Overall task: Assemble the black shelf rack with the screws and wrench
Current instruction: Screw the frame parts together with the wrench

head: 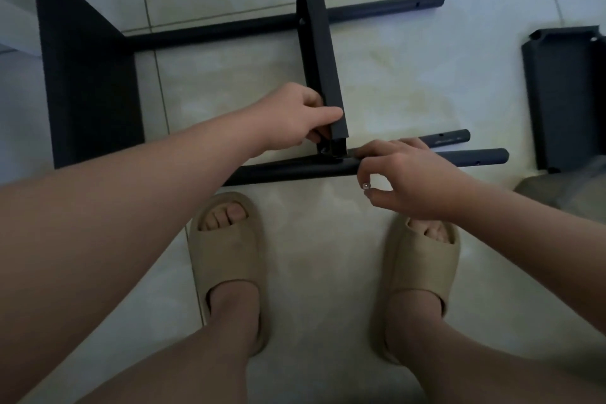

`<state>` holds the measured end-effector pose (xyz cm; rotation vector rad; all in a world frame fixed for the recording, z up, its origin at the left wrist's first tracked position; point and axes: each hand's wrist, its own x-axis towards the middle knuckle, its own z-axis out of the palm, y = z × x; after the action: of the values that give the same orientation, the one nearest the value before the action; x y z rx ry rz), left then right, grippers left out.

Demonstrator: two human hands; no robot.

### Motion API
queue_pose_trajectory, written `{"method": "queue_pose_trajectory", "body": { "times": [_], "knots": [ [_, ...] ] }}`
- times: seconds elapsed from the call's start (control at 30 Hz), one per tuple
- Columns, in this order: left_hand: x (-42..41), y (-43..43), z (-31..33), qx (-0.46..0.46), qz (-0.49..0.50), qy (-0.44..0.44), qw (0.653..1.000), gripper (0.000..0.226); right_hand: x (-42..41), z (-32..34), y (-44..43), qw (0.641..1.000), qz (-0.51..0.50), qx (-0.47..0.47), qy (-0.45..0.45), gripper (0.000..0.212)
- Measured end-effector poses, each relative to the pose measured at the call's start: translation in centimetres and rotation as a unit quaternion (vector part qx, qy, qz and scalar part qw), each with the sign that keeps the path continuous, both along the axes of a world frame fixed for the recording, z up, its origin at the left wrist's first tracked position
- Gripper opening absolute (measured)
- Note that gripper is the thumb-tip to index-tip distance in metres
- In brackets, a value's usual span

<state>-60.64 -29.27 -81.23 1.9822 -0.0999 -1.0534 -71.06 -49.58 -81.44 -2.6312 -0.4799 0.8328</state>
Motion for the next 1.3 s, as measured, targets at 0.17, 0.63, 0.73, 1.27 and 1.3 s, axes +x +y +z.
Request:
{"method": "queue_pose_trajectory", "body": {
  "times": [0.17, 0.63, 0.73, 1.27, 1.3],
  "knots": [
    [-0.2, -0.3, 0.4, -0.014, 0.010, -0.002, 1.000, 0.024, -0.4, -0.4, -0.2, 0.999, 0.017, -0.018, -0.028, 0.010],
    [0.1, -0.5, 0.5, 0.022, -0.003, -0.005, 1.000, 0.023, -1.0, 2.2, -0.7, 0.988, 0.033, 0.012, -0.153, 0.011],
    [0.1, -0.6, 0.6, 0.032, 0.003, 0.003, 0.999, 0.027, 0.2, 2.5, -0.6, 0.987, 0.021, 0.016, -0.158, 0.011],
    [-0.6, 0.3, 0.7, 0.055, 0.040, -0.003, 0.998, 0.023, -1.3, 3.3, -0.4, 0.958, -0.075, 0.131, -0.243, 0.009],
    [-0.7, 0.5, 0.8, 0.062, 0.026, -0.011, 0.998, 0.022, -1.7, 3.4, 0.0, 0.957, -0.099, 0.156, -0.226, 0.010]
  ]
}}
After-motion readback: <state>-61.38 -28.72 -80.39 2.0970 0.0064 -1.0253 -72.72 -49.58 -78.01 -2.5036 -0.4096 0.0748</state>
